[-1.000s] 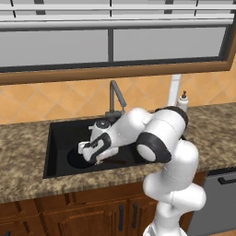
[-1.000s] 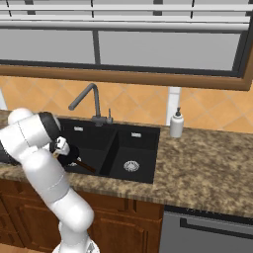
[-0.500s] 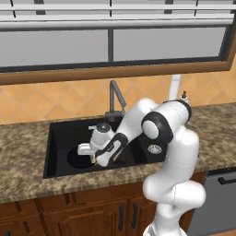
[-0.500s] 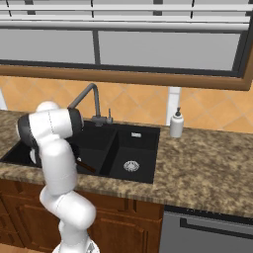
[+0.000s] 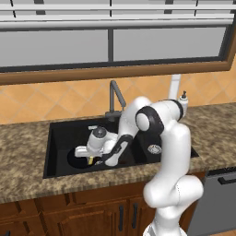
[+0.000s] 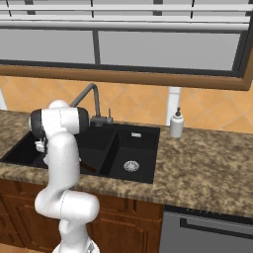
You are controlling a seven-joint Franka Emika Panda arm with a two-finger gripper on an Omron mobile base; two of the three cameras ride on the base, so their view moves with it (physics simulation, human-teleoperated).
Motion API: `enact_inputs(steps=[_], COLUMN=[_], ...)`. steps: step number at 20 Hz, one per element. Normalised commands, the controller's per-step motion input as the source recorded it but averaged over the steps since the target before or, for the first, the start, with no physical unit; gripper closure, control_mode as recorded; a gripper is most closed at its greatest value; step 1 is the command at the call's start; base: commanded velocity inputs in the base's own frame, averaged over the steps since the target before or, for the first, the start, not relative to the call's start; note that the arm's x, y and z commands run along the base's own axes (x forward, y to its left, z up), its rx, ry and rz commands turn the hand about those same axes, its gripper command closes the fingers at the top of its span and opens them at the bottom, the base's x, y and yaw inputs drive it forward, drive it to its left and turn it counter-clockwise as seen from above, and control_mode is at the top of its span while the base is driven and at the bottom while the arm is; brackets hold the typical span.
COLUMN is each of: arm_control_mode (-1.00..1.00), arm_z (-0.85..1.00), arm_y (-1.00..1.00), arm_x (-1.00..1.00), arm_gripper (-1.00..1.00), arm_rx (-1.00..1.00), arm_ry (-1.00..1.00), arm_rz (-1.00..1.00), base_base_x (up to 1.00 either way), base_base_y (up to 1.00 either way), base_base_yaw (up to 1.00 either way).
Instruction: Pick the pan and sponge and place them into the sink. Then turn on the water.
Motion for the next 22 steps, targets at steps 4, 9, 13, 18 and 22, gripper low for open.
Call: enact_inputs(steps=[4,9,13,18,22], arm_control_mode=[-1.00,-1.00,-1.00,-1.00,-1.00], arm_z=[-0.22,-0.13,0.00,0.00,0.17], arm_y=[0.17,0.10,0.00,0.00,0.00], arm_x=[0.30,0.24,0.02,0.00,0.02], arm_gripper=[1.00,-1.00,-1.00,-1.00,-1.00], arm_rx=[0.00,0.00,0.00,0.00,0.00], arm_ry=[0.00,-0.01,0.00,0.00,0.00], arm_rz=[0.00,0.00,0.00,0.00,0.00], base_base_x=[0.00,0.00,0.00,0.00,0.00], base_base_y=[0.00,0.00,0.00,0.00,0.00], base_base_yaw=[0.00,0.00,0.00,0.00,0.00])
